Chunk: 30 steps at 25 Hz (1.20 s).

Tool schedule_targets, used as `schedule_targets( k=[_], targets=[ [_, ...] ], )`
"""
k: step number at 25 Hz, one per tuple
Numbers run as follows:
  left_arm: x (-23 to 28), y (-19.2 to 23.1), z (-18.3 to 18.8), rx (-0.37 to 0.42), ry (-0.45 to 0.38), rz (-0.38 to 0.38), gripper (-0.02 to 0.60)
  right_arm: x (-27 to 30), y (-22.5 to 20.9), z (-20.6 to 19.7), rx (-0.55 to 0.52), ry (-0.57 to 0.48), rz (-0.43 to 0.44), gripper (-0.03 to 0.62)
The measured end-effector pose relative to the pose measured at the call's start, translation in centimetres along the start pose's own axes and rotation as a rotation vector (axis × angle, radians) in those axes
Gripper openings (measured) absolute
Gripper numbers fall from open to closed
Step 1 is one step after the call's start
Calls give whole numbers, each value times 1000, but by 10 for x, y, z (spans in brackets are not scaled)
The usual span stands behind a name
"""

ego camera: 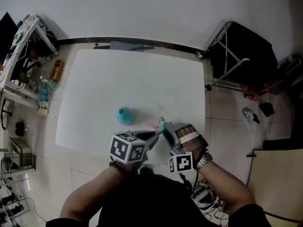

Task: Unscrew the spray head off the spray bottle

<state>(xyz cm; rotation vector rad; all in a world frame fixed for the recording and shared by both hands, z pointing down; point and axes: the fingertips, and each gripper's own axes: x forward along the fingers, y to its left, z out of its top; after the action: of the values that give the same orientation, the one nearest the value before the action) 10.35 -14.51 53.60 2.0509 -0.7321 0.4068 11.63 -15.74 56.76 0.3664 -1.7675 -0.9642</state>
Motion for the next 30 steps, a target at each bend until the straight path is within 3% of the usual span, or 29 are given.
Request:
schedule_targets(
  k=[5,10,17,19,20,22,30],
  targets=[
    [-6,-6,3,-36,-18,-30,71,-2,-8,5,-43,-16,-33,162],
    [-11,-9,8,-48,-36,-41,71,-5,-18,10,-87,-27,-74,77],
    [-21,-19,20,13,-83,-34,78,-13,-36,14,-96,-37,-113,71],
    [-24,-21,25,31,-97,-33,155,-14,-40,14,-90,-40,-111,71],
    [-25,-21,27,39,-102,-30,197,-15,-43,14,-85,-42,-110,71],
    [-29,-20,29,57,-111,-15,224,-17,-48,14,-67,-48,-108,71],
    [-50,-10,31,173,-134,83,242,-29,-78,16,135,-91,-66,71]
  ],
)
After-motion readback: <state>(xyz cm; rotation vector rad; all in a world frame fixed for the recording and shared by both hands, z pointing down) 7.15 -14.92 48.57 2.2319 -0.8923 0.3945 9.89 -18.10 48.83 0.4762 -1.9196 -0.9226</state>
